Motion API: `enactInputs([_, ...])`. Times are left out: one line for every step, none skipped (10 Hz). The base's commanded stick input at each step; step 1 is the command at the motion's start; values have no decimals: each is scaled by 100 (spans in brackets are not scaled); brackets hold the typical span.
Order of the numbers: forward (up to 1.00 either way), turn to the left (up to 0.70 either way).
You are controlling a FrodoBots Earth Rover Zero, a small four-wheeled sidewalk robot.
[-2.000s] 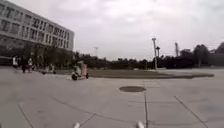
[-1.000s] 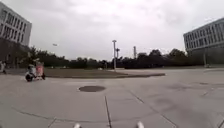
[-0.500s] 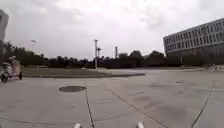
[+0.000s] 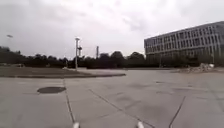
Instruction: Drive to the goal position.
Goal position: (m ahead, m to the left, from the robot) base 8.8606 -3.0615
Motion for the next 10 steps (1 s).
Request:
enactInputs([0, -85])
enactInputs([0, -85])
enactInputs([0, -85])
enactInputs([0, -81])
enactInputs([48, -2])
enactInputs([82, 0])
enactInputs([85, 0])
enactInputs([85, 0])
enactInputs([85, 0])
enactInputs([85, 0])
